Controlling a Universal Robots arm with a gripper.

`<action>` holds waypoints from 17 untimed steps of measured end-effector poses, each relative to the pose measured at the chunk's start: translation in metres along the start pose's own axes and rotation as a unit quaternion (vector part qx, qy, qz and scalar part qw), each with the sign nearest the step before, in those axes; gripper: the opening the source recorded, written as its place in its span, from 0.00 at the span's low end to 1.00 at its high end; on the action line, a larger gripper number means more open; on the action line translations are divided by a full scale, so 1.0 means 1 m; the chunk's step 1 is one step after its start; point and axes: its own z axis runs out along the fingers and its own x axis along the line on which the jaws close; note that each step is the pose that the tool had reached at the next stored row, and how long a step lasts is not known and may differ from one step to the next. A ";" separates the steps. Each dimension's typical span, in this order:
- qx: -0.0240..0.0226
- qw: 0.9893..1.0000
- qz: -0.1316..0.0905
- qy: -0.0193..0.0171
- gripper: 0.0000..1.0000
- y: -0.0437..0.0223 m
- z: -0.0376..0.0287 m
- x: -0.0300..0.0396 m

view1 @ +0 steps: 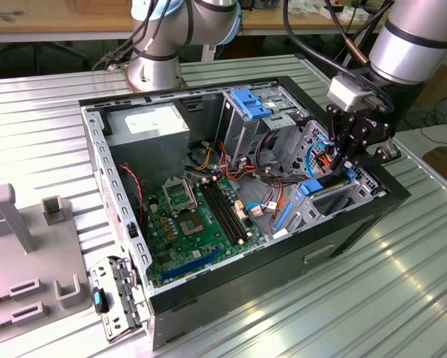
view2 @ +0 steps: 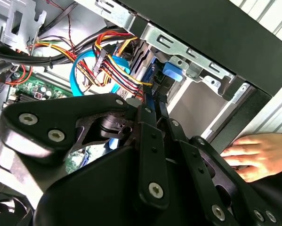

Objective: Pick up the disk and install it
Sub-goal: 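Insert the first disk wire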

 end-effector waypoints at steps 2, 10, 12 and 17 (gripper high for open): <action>0.000 1.000 0.000 0.000 0.16 0.0001 0.0009 0.0000; 0.000 1.000 0.001 0.000 0.16 0.0000 -0.0004 0.0000; 0.000 1.000 0.002 0.000 0.16 -0.0001 -0.0021 0.0001; 0.000 1.000 0.002 0.000 0.16 -0.0002 -0.0026 0.0002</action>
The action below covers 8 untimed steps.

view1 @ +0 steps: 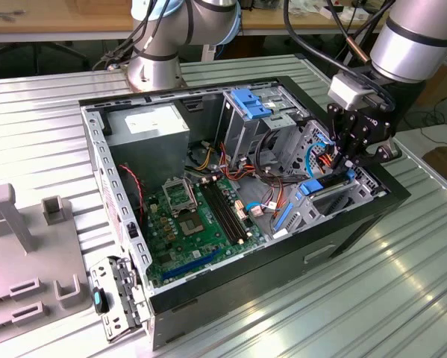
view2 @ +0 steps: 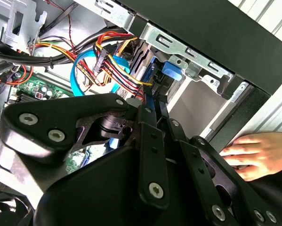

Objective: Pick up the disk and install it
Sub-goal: 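Insert the first disk wire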

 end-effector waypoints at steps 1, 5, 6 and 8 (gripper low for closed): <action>0.000 1.000 0.000 0.000 0.16 0.0001 0.0001 0.0000; 0.000 1.000 0.000 0.000 0.16 0.0010 0.0003 0.0003; 0.000 1.000 0.000 -0.001 0.16 0.0010 0.0006 0.0008; 0.000 1.000 0.000 -0.001 0.16 0.0011 0.0014 0.0012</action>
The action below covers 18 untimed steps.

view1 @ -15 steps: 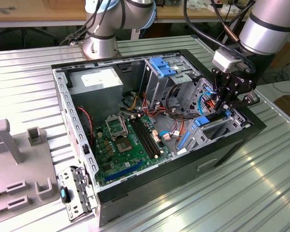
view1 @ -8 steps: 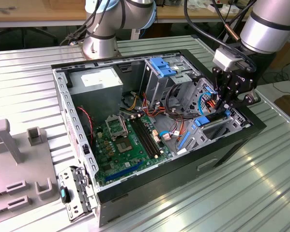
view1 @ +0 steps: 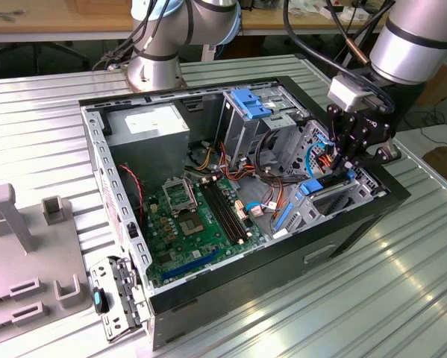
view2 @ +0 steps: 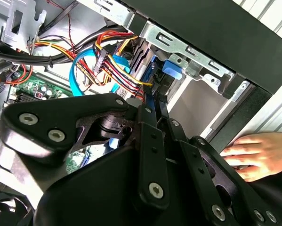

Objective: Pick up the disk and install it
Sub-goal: 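Insert the first disk wire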

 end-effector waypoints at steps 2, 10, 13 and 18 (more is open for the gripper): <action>0.000 1.000 0.000 0.000 0.16 0.0000 0.0006 0.0000; 0.000 1.000 0.000 -0.003 0.16 0.0002 0.0029 0.0001; 0.000 1.000 0.000 -0.003 0.16 -0.0001 0.0003 0.0002; 0.000 1.000 0.001 -0.003 0.16 0.0000 0.0003 0.0002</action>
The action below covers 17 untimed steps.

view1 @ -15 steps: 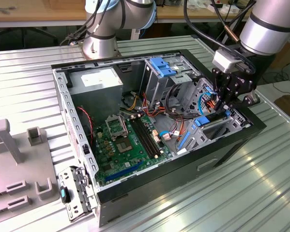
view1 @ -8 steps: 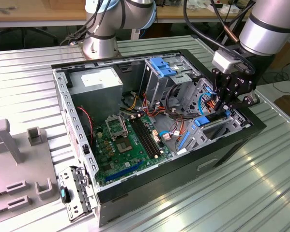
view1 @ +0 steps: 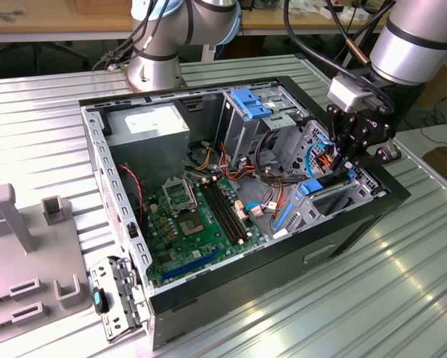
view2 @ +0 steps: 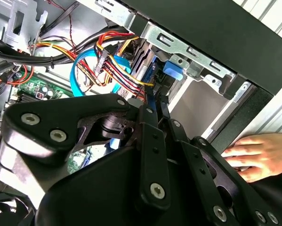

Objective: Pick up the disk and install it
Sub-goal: 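Insert the first disk wire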

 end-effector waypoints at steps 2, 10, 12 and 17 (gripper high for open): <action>0.000 1.000 0.001 0.000 0.16 0.0000 0.0000 0.0000; 0.000 1.000 0.006 0.000 0.16 0.0000 -0.0001 -0.0014; 0.000 1.000 0.008 0.001 0.16 0.0000 -0.0001 -0.0016; -0.001 1.000 0.012 0.001 0.16 0.0001 0.0002 -0.0016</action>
